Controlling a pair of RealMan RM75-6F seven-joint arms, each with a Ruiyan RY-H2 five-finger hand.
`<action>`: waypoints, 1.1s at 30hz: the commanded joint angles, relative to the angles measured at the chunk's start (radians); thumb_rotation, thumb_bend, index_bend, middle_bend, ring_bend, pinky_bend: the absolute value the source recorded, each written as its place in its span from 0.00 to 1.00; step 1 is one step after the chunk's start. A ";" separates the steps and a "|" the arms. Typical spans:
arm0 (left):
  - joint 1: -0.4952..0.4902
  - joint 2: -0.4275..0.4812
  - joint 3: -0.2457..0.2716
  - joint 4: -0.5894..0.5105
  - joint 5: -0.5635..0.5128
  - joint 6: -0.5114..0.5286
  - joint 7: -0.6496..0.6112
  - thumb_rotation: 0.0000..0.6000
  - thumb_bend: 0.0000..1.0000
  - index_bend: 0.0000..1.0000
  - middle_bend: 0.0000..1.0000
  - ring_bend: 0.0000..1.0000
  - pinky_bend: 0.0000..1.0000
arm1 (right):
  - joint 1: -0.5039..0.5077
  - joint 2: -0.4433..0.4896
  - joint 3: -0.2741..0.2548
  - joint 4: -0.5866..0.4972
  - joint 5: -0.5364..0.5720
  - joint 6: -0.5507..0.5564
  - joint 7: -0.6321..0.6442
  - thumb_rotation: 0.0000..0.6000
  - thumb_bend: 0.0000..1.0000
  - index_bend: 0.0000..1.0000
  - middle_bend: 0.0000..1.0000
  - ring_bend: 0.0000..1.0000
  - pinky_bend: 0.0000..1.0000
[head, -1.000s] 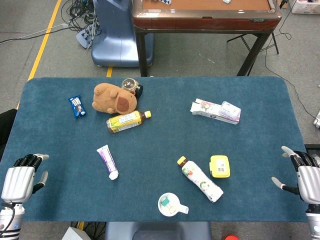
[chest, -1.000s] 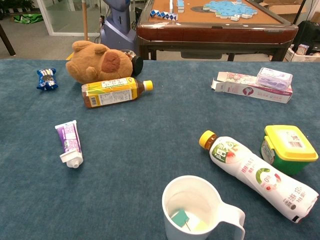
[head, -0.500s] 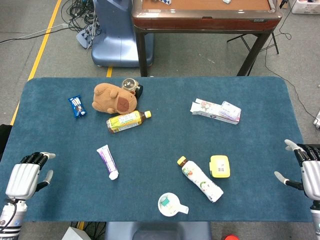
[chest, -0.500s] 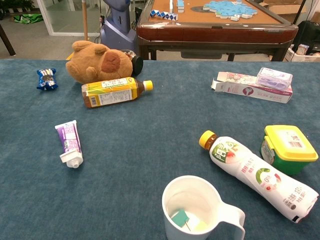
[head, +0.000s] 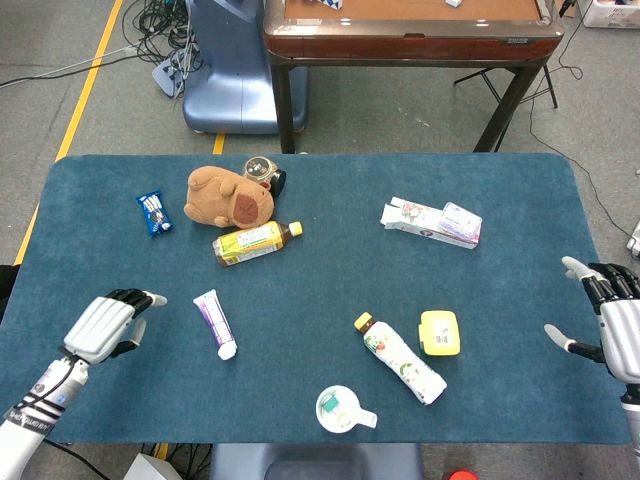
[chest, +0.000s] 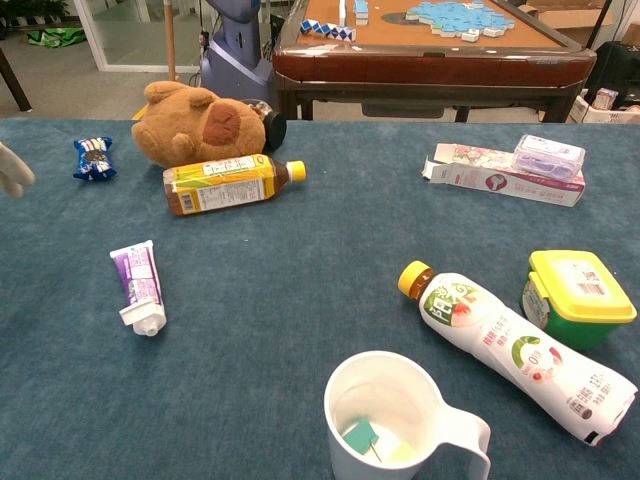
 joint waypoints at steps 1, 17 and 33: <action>-0.084 -0.014 0.004 0.049 0.026 -0.094 -0.064 1.00 0.68 0.26 0.31 0.24 0.23 | -0.001 0.002 -0.001 -0.004 0.005 0.001 -0.004 1.00 0.09 0.18 0.31 0.19 0.16; -0.284 -0.192 0.059 0.229 0.123 -0.229 -0.224 0.94 0.68 0.27 0.30 0.23 0.22 | -0.012 -0.005 -0.014 -0.006 0.044 -0.005 -0.018 1.00 0.09 0.18 0.31 0.19 0.16; -0.355 -0.254 0.117 0.303 0.115 -0.277 -0.207 0.94 0.68 0.28 0.31 0.23 0.21 | -0.026 -0.009 -0.024 0.004 0.048 0.006 0.000 1.00 0.09 0.18 0.31 0.19 0.16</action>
